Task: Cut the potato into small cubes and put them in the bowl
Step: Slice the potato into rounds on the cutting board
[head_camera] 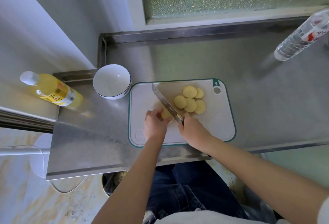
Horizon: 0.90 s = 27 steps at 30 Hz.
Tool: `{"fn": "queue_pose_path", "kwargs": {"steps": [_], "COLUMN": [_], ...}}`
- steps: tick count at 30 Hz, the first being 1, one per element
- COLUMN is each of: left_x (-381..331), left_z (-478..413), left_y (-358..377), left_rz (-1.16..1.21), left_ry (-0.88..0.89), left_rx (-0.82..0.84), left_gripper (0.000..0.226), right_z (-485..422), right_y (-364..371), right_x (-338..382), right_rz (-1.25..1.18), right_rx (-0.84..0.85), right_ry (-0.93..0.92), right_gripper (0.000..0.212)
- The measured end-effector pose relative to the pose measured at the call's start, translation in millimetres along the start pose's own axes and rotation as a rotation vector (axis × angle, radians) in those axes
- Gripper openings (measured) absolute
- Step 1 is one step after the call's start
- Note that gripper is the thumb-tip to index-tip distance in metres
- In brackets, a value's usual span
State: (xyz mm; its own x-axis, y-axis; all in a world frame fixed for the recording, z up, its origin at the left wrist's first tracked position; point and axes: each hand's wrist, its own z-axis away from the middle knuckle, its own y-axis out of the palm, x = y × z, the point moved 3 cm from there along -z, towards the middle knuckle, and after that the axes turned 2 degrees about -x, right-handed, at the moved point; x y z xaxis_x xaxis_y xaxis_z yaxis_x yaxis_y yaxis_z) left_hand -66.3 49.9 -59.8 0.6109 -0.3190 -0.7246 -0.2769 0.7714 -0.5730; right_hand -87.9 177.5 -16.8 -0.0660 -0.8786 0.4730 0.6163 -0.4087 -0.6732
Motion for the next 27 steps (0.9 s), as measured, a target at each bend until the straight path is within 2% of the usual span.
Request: {"fn": "queue_pose_path", "kwargs": {"steps": [9,19,27], "left_x": [1,3,4], "left_z": [1,-3,-3], "left_y": [-1,-4,-3], "left_rz": [-0.011,-0.001,0.001], "left_ry": [-0.002,-0.008,-0.008], "left_rx": [0.007,0.025,0.026], "left_gripper": [0.041,0.04,0.04], "right_z": [0,-1,12], "right_y": [-2,-5,-12], "right_x": [-5,-4,-11], "right_rz": [-0.061,-0.094,-0.151], "right_rx": [-0.02,-0.033,-0.049], "right_ry": [-0.012,-0.059,-0.094], "right_gripper": [0.021,0.016,0.022]}}
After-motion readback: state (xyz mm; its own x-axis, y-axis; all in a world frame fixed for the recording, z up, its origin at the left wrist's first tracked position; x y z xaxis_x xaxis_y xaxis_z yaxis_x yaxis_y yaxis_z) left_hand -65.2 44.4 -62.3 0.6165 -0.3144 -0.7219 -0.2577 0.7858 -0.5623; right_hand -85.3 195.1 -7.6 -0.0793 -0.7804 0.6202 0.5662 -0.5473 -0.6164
